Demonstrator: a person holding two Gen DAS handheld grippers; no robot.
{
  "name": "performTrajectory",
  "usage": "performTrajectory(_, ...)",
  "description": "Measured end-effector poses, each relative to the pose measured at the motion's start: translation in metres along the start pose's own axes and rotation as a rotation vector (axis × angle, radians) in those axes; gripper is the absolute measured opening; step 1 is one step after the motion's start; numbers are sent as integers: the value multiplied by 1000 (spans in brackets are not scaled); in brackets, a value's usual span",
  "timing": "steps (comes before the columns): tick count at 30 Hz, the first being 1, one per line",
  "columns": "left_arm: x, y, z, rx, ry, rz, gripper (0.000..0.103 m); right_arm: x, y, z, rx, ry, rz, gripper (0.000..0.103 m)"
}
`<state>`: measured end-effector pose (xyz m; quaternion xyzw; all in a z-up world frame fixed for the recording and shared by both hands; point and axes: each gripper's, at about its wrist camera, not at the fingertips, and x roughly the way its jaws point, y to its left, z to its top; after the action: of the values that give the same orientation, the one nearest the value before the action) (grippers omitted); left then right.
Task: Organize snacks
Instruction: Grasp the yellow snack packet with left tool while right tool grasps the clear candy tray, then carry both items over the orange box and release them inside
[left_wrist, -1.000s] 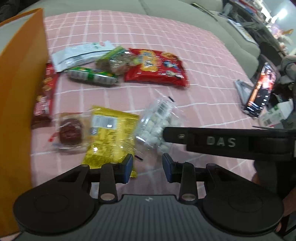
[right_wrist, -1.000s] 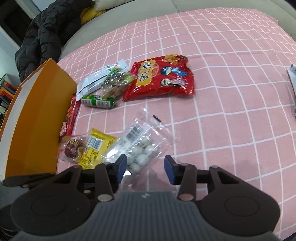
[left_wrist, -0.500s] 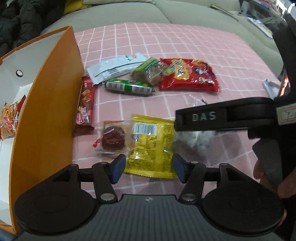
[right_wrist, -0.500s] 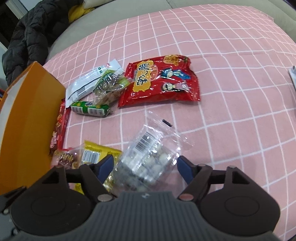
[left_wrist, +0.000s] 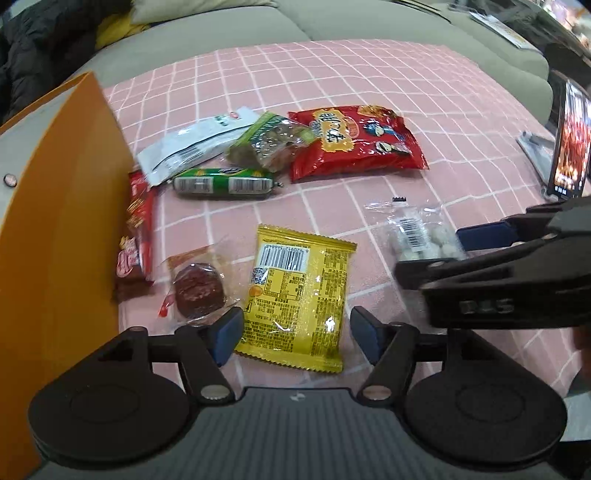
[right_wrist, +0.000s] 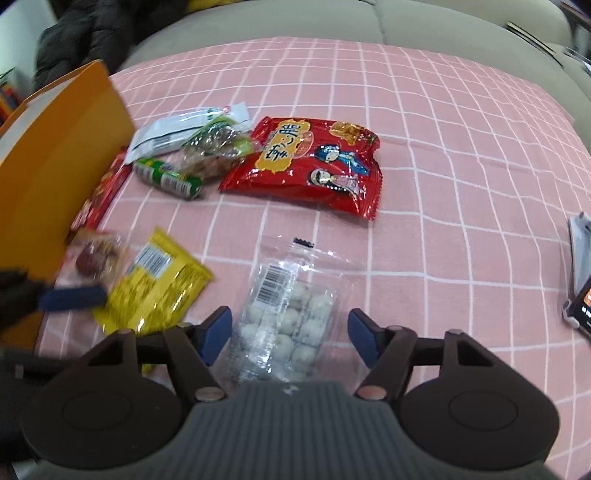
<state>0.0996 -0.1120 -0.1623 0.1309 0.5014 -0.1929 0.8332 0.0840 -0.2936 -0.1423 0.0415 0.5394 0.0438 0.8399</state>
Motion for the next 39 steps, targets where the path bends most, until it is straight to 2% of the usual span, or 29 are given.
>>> performTrajectory(3, 3, -4, 1, 62, -15, 14, 78, -5, -9, -2, -29, 6, 29, 59)
performTrajectory(7, 5, 1, 5, 80, -24, 11, 78, -11, -9, -6, -120, 14, 29, 61)
performTrajectory(16, 17, -11, 16, 247, -43, 19, 80, -12, 2, -13, -190, 27, -14, 65)
performTrajectory(21, 22, -1, 21, 183, -25, -24, 81, -8, 6, -12, -179, 27, -35, 64)
performTrajectory(24, 23, 8, 22, 90, 6, -61, 73, -6, 10, -13, -205, 29, -62, 60)
performTrajectory(29, 18, 5, 24, 46, 27, -30, 60, -7, 13, -14, -201, 22, -73, 55)
performTrajectory(33, 13, 4, 24, 35, 29, -21, 59, -9, 15, -12, -189, 35, -78, 53)
performTrajectory(39, -17, 5, 24, 9, 1, -15, 59, -27, 20, -16, -177, 9, -54, 52)
